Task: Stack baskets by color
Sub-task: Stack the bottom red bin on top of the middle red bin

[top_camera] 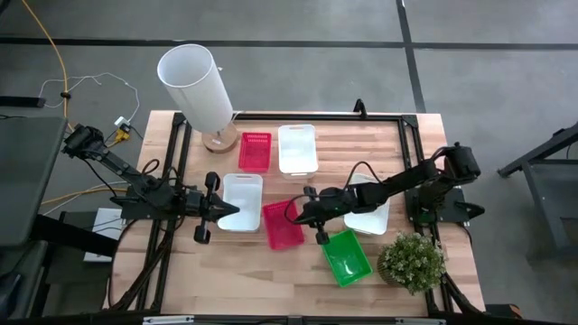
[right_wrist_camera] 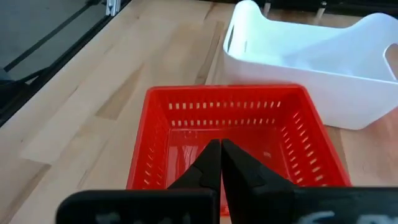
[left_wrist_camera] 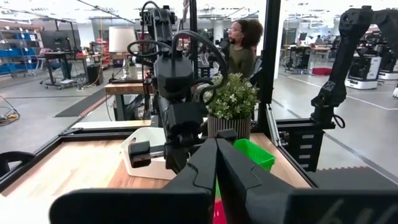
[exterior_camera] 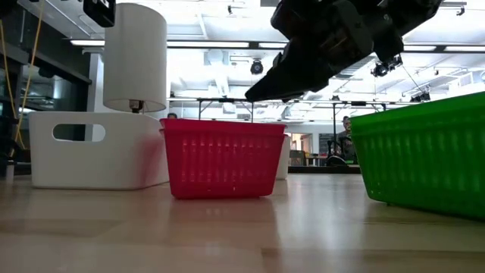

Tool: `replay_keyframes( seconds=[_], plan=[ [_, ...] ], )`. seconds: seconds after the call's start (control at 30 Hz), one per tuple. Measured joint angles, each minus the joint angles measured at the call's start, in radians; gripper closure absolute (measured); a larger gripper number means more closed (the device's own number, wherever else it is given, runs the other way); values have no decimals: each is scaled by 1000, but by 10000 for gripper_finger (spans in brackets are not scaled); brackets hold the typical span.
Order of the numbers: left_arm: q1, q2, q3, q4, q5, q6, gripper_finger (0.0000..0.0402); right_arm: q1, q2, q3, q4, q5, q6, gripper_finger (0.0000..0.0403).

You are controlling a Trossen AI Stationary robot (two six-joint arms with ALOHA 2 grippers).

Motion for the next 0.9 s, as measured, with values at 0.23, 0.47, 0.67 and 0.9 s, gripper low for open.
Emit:
replay_keyframes(
  seconds=[0.23,0.47,0.67,0.9],
  plan=[
    [0,0,0,0,0,0,401,0,1,31,29,57,81,403],
    [1,0,0,1,0,0,401,0,86,158,-172,149,106,403],
    [1,0,0,2,-1,1,401,-2,186,309,-391,228,107,403],
    [0,0,0,0,0,-6,401,-3,215,415,-551,386,150,403]
  ],
)
